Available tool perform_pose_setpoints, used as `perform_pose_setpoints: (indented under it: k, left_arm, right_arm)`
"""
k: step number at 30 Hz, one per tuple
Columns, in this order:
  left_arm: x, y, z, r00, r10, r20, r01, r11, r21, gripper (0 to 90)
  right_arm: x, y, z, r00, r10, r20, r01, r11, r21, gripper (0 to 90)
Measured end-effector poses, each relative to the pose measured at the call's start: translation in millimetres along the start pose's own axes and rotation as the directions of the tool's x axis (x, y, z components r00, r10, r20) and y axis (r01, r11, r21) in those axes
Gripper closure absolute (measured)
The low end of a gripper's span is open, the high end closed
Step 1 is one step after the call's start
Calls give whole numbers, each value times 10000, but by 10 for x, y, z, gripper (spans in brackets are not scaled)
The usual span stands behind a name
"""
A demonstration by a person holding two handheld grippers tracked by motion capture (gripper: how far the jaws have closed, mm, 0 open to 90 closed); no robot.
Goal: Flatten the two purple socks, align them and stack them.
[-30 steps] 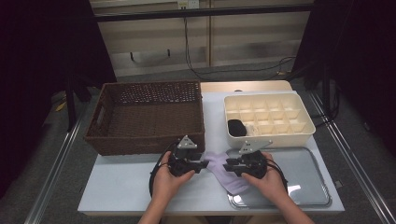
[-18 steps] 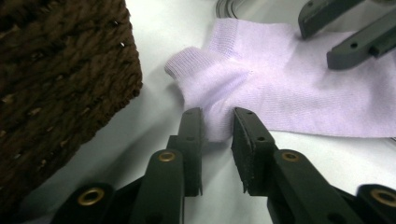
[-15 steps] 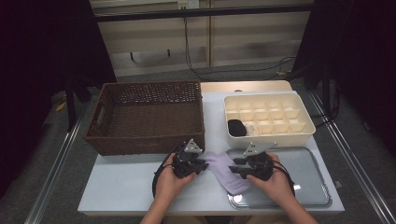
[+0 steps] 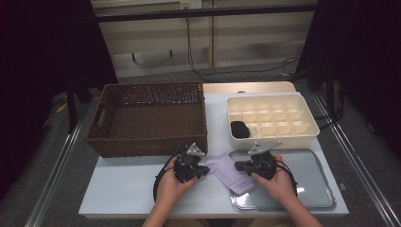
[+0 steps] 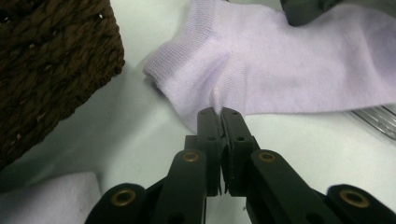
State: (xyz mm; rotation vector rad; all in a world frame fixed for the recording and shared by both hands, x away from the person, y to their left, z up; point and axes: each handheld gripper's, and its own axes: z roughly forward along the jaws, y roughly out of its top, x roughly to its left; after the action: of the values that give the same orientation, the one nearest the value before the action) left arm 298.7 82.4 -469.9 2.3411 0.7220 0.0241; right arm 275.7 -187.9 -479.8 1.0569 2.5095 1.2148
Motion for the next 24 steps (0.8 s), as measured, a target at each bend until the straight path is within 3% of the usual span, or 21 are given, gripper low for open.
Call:
perform_pose_setpoints:
  k: [9, 13, 17, 20, 23, 24]
  left_arm:
    - [-59, -75, -59, 9999, -146, 21, 145, 9999, 63, 877]
    - [-94, -109, -80, 9999, -168, 14, 168, 9998, 96, 877]
    - [-110, -128, -99, 9996, -279, 86, 278, 9996, 96, 878]
    - [-124, -133, -115, 9995, -234, 190, 232, 9997, 112, 877]
    - [-125, -131, -124, 9997, -225, 56, 224, 9997, 71, 866]
    - [-114, -127, -137, 9997, -222, -45, 222, 9998, -6, 820]
  right_arm:
    - [-53, 59, 72, 9996, -141, -237, 139, 9999, -76, 858]
    - [-65, 96, 95, 9996, -230, 153, 233, 9996, -168, 794]
    - [-68, 115, 97, 9994, -9, 354, 21, 9995, -330, 713]
    - [-47, 138, 73, 9984, 95, 551, -70, 9990, -441, 709]
    - [-16, 140, 98, 9999, 24, 105, -18, 9986, -525, 714]
    - [-8, 133, 113, 10000, 16, 37, -15, 9989, -470, 723]
